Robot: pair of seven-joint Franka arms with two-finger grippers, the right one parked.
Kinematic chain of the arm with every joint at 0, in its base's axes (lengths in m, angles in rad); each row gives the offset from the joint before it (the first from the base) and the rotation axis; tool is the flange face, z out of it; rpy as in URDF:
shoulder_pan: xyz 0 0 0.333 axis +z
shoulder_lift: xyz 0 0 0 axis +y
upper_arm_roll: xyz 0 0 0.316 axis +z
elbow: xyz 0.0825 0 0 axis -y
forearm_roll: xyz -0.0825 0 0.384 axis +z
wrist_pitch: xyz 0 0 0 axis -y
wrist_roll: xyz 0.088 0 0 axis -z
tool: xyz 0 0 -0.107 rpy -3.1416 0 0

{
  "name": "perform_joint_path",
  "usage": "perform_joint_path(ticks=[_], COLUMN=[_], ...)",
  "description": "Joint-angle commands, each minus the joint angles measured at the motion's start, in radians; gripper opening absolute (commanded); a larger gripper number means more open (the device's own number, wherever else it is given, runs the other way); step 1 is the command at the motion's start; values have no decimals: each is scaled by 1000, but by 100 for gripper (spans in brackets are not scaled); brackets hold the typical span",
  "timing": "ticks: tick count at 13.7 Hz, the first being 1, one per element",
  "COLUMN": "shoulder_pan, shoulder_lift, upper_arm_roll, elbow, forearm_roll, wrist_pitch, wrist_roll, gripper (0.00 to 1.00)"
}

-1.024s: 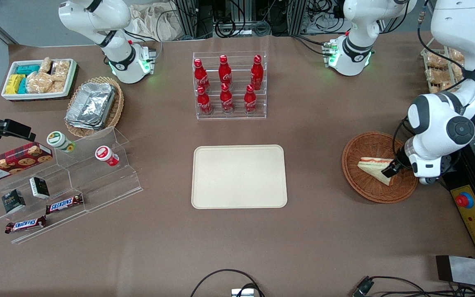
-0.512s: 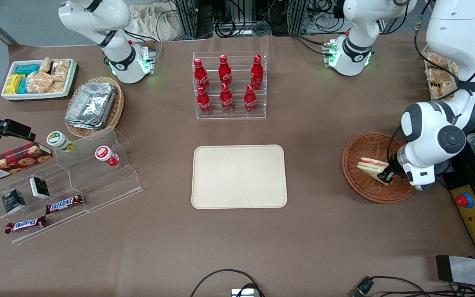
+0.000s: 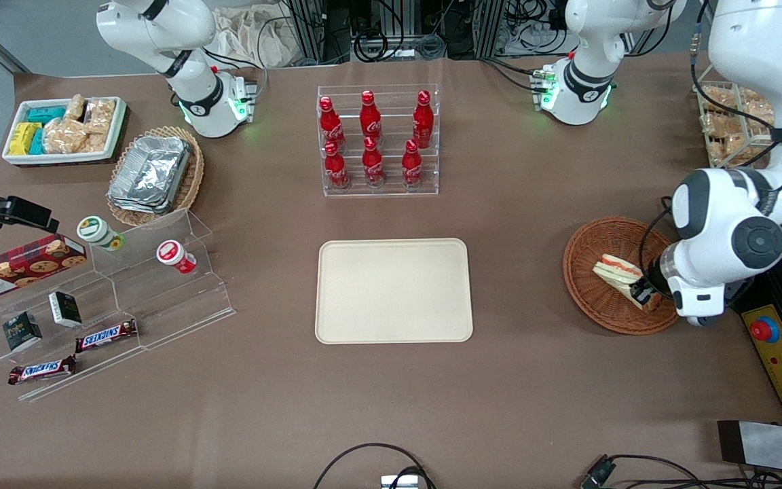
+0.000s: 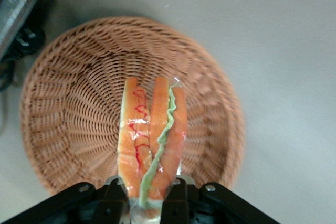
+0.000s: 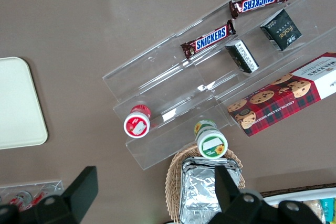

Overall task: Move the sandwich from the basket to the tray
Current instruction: 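Close the left gripper on the wrapped sandwich and lift it, then carry the sandwich with the left gripper over the beige tray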

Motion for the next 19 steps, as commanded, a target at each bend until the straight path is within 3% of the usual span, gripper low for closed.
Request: perform_joint_path(ticks=[1, 4, 8, 11, 15, 19], shoulder_pan=[0, -4, -36, -194, -322, -365], shoulder_lift=[18, 28, 100, 235, 378, 478], upper_arm_roll=[-47, -126, -301, -303, -301, -301], elbow=[194, 369, 397, 454, 462, 466], forearm_roll=[18, 10, 16, 46, 59, 148], wrist_pitch=[-190, -365, -378, -318, -139, -73], wrist_roll=[96, 218, 329, 296, 167, 106], gripper=[0, 0, 0, 0, 0, 0])
